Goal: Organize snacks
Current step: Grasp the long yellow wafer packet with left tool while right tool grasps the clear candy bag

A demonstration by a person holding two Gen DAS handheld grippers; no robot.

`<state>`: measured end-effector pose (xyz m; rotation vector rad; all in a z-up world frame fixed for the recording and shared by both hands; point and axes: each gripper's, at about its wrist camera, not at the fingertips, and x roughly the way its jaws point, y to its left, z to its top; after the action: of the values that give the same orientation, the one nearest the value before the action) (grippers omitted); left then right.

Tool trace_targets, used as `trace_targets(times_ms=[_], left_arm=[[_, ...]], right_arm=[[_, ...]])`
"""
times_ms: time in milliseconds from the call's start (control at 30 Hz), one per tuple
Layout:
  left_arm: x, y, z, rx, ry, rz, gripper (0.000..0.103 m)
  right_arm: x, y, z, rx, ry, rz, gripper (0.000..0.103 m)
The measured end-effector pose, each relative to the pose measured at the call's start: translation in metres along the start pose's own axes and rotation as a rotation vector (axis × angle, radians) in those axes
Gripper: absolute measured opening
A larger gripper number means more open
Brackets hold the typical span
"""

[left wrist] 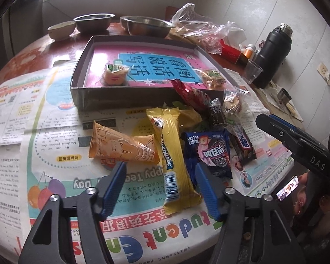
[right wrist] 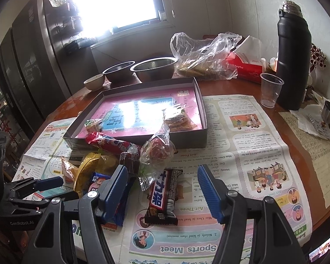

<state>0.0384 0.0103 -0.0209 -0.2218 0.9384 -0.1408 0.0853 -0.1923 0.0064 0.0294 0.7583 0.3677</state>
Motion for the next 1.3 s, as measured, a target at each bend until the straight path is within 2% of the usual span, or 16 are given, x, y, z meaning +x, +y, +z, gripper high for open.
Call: trace_targets(times_ms=[67, 600, 833, 1033, 1133, 1300], left_arm=[[0.002, 0.000, 0.000, -0.004, 0.003, -0.004, 0.054], [0.017, -0.006, 0.001, 0.009, 0.025, -0.016, 0.041], [0.017, -0.006, 0.001, 0.006, 0.037, -0.016, 0.039], [0.021, -0.008, 0.004, 0.005, 0.038, -0.014, 0.038], [0.023, -0.008, 0.006, 0.000, 0.040, -0.031, 0.028], [0.030, -0.009, 0.013, 0.003, 0.032, -0.026, 0.022]], right_arm=[[0.002, 0.000, -0.001, 0.003, 0.003, -0.001, 0.066], [0.042, -0.003, 0.009, 0.053, 0.031, 0.009, 0.065], [0.054, 0.002, 0.018, 0.031, 0.031, 0.031, 0.045], [0.057, 0.003, 0.018, 0.018, 0.018, 0.034, 0.044], [0.057, 0.003, 0.018, 0.014, 0.013, 0.034, 0.043], [0.055, 0.001, 0.016, 0.016, 0.010, 0.033, 0.043]])
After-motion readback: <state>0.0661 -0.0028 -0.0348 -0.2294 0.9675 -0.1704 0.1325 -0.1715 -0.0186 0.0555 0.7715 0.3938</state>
